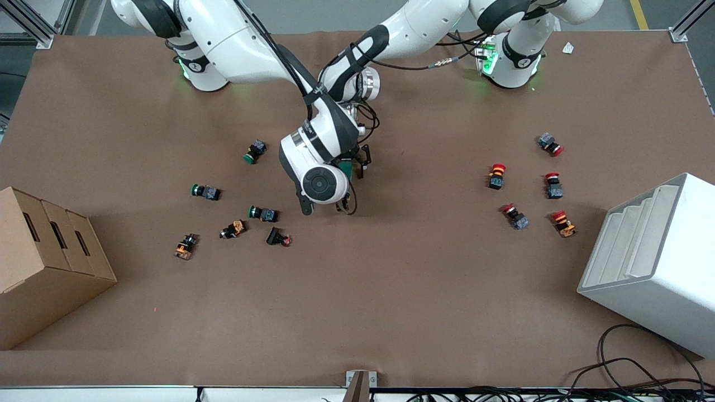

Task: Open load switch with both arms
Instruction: 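Push the white lever shut with the right gripper beside the left gripper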

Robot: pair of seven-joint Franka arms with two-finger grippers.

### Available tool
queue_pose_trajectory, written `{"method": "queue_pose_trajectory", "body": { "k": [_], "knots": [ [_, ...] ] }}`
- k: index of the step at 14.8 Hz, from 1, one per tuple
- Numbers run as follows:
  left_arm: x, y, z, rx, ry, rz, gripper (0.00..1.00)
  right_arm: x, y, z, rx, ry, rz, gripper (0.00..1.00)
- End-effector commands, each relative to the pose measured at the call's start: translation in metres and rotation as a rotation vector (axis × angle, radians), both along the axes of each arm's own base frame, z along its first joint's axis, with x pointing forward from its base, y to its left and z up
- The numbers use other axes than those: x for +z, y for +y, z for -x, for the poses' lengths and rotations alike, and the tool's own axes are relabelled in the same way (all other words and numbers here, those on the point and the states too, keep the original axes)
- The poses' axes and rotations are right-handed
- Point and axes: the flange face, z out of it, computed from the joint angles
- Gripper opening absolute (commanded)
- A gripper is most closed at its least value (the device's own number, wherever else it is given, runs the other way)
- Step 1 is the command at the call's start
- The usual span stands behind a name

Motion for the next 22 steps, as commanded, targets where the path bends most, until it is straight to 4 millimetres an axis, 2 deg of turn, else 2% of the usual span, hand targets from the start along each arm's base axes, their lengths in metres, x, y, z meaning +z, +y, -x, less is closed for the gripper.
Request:
{"method": "queue_pose_trajectory", "body": {
  "k": [1, 5, 10, 14, 19, 22],
  "knots": [
    [-0.009, -0.004, 0.001, -0.009, -0.025, 0.03, 1.0, -0.009, -0.002, 0.009, 0.013, 0.029, 0.03, 1.0],
    [-0.012, -0.003, 0.001, -0.009, -0.023, 0.032, 1.0, 0.004, 0.0, 0.011, 0.032, 0.062, 0.029, 1.0],
    [-0.012, -0.003, 0.001, -0.005, -0.024, 0.04, 1.0, 0.03, 0.006, 0.013, 0.107, 0.101, 0.009, 1.0],
    [-0.013, -0.002, 0.002, -0.003, -0.023, 0.043, 1.0, 0.029, 0.003, 0.021, 0.168, 0.15, 0.004, 1.0],
    [-0.013, -0.002, 0.002, -0.003, -0.023, 0.043, 1.0, 0.018, 0.023, 0.045, 0.212, 0.174, 0.004, 1.0],
    [-0.013, -0.003, 0.002, -0.004, -0.024, 0.043, 1.0, 0.008, 0.028, 0.061, 0.236, 0.195, 0.023, 1.0]
  ]
}}
